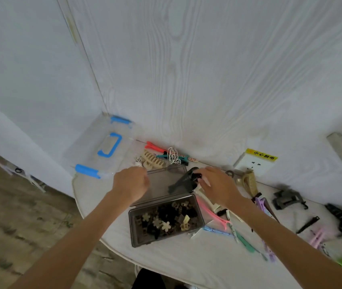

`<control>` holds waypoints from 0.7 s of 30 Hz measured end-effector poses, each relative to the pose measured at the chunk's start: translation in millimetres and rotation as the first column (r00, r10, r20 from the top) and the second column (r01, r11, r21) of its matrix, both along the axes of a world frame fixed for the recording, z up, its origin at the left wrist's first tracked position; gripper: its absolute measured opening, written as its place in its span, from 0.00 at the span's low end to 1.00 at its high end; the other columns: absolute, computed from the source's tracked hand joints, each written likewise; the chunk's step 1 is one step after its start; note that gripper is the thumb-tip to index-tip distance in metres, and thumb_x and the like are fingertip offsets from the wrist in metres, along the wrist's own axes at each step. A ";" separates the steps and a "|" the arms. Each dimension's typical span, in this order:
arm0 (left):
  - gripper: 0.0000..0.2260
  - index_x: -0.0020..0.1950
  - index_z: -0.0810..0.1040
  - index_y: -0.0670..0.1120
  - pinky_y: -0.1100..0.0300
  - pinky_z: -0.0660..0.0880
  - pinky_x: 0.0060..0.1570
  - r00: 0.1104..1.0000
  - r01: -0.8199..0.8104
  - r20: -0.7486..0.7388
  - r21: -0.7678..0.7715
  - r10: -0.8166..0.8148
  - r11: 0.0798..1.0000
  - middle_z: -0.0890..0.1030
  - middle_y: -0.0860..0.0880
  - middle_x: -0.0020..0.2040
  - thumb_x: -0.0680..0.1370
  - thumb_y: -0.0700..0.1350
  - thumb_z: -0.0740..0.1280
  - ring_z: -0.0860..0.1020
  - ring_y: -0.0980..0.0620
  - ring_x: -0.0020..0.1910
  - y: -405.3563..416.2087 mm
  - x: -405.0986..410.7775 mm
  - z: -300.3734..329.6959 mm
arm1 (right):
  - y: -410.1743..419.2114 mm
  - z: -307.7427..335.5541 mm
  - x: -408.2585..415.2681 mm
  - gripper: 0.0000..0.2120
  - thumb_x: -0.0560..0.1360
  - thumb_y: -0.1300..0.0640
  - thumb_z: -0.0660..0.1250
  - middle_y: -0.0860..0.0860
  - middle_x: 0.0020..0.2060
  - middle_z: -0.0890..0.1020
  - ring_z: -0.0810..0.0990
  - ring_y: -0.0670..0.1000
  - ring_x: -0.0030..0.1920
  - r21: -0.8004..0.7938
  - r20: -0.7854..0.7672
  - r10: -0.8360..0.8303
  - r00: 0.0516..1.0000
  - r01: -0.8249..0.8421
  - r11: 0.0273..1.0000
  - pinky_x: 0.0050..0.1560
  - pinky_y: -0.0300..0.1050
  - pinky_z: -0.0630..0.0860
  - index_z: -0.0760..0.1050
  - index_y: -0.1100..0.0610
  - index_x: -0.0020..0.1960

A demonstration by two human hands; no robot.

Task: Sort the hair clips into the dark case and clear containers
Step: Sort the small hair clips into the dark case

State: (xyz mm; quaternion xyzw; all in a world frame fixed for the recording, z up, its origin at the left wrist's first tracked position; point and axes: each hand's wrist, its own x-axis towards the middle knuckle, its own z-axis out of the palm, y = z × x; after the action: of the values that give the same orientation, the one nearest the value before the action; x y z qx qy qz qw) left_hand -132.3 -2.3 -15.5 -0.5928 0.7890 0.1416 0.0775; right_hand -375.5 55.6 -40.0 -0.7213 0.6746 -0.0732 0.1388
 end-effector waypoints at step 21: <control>0.24 0.65 0.71 0.57 0.54 0.71 0.60 0.946 0.324 -0.097 0.245 -0.310 0.914 0.73 0.54 0.66 0.74 0.67 0.57 0.72 0.52 0.62 7.7 -35.3 -20.9 | 5.2 23.6 -50.8 0.12 0.74 0.61 0.63 0.52 0.52 0.79 0.79 0.54 0.53 0.248 -0.572 0.081 0.816 0.078 0.966 0.50 0.46 0.74 0.73 0.58 0.57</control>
State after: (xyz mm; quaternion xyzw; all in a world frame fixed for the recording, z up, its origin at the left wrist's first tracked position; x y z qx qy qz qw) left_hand -167.6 5.4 -36.3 -0.4377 0.8513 0.2452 0.1536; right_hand -426.4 60.8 -16.4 -0.6854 0.6879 0.2379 0.0210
